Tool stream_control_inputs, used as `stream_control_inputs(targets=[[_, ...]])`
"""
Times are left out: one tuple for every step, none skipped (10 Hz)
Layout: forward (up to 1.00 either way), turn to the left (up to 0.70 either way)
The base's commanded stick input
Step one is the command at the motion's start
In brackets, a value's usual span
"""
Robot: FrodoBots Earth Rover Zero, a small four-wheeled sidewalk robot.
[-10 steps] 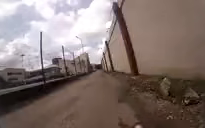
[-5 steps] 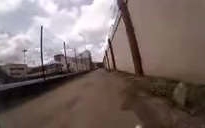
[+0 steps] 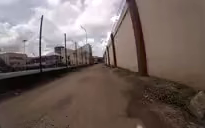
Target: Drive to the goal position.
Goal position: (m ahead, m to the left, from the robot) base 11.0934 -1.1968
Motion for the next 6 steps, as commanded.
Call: stream_control_inputs(targets=[[0.50,0.00],[0.50,0.00],[0.50,0.00],[0.50,0.00],[0.50,0.00],[0.50,0.00]])
